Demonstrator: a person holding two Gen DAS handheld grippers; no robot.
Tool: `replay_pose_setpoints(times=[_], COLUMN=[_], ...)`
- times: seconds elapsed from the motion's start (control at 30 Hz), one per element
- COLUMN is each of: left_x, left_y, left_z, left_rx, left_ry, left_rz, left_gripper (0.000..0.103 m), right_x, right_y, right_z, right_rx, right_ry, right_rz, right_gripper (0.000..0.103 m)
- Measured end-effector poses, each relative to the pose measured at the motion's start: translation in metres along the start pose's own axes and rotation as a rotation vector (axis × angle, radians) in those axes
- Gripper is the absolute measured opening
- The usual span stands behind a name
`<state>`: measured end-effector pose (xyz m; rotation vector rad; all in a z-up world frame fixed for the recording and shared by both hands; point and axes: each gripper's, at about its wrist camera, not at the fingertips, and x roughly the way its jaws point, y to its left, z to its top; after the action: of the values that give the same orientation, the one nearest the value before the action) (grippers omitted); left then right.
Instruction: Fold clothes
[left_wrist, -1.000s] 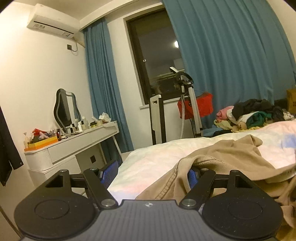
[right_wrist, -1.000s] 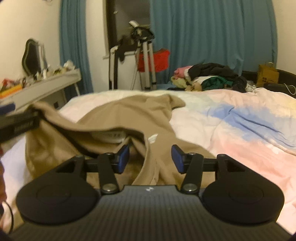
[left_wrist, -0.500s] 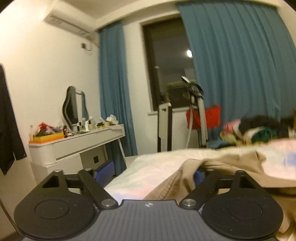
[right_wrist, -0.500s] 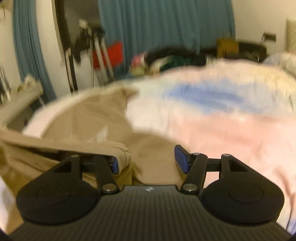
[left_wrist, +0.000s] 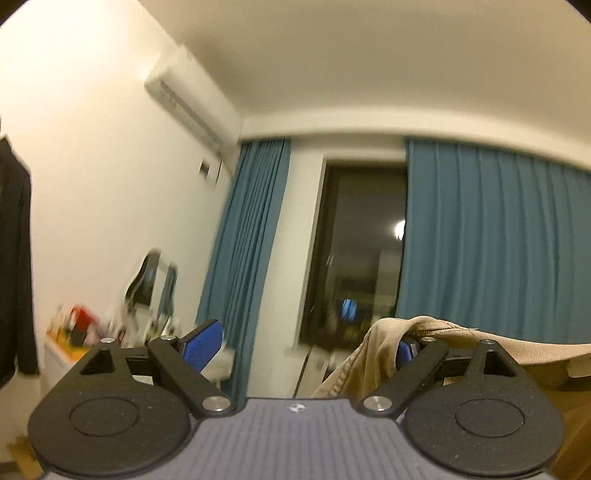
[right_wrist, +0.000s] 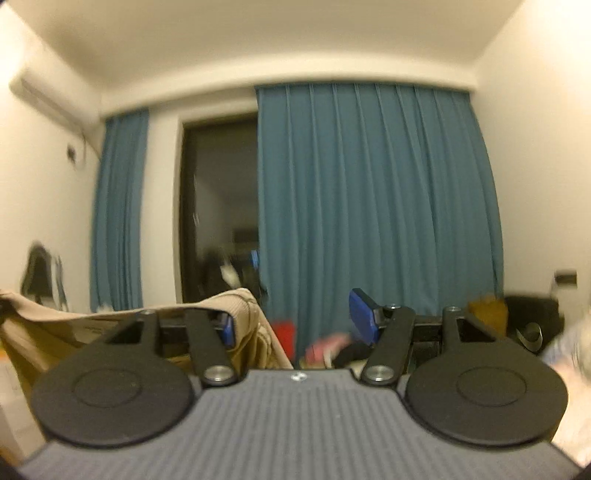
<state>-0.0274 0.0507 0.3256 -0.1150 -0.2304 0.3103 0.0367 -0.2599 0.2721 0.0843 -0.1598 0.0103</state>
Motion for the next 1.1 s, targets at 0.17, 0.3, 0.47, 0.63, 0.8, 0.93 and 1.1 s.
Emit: replay_pose_setpoints(times=[0.17,0.3,0.47,0.63,0.8,0.93,1.1], left_x=[-0.018,-0.027,-0.006,0.054,0.132,0.215,0.328], left_y=[0.002,0.0,-0.01,-0.03,-0.06,-0.097,-0.15], left_z=[0.106,0.16,0.169,0.105,0.01,-0.072,-0.213], left_rx=[-0.036,-0.068,-0.075,-0.043,-0.02,-0.002,0.04], left_ry=[-0.122,-0.147,-0.037,0.156,0.236,0.265,0.392], left_rz=[-0.071,-0.122,-0.195,-0.246,-0.222,-0.18,-0.153], left_gripper=[0.095,0.096,0.096,0.096,0.096,0.097,0.097], right_x=[-0.031,-0.055,-0.055,-0.016,0.065,0.149,0.268], right_y=[-0.008,-0.014,-0.024,-0.039,-0.056,-0.066,-0.088], right_z=[0.112,0.173,0.194,0.147,0.062,-0.006,-0.113], right_rx=[0.011,-0.013,-0.059,-0.054,-0.036,-0.026,-0.004], right_ry=[-0.14,-0.223,-0.209,-0.058,0.084,0.154,0.233], right_rz=[0.054,0.083,0.072,0.051,0.009,-0.036,-0.113], right_gripper=[0.061,0.062,0.065,0.065,0.065,0.065,0.065])
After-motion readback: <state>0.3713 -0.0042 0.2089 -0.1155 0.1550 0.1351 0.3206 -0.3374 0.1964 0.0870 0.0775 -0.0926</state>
